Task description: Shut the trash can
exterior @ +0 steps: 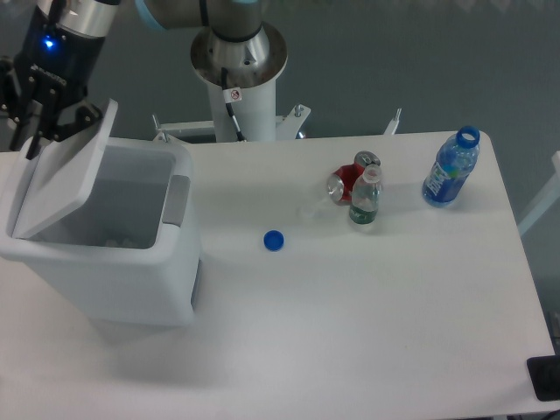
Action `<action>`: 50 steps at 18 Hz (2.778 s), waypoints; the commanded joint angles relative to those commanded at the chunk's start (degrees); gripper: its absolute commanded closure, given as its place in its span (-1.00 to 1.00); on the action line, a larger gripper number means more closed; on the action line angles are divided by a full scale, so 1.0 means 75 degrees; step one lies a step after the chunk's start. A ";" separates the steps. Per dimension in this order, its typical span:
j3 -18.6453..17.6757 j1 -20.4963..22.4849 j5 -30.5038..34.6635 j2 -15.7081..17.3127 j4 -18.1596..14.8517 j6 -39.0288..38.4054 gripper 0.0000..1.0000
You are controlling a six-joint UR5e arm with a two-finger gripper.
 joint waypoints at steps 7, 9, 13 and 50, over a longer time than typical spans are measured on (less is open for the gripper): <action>0.0000 0.0434 0.0012 0.0164 0.0000 0.0000 0.44; 0.0000 0.0446 0.0105 0.0141 -0.0012 0.0012 0.44; 0.0000 0.0446 0.0433 0.0129 -0.0012 0.0000 0.44; -0.0129 0.0973 0.1313 0.0000 0.0000 0.0012 0.74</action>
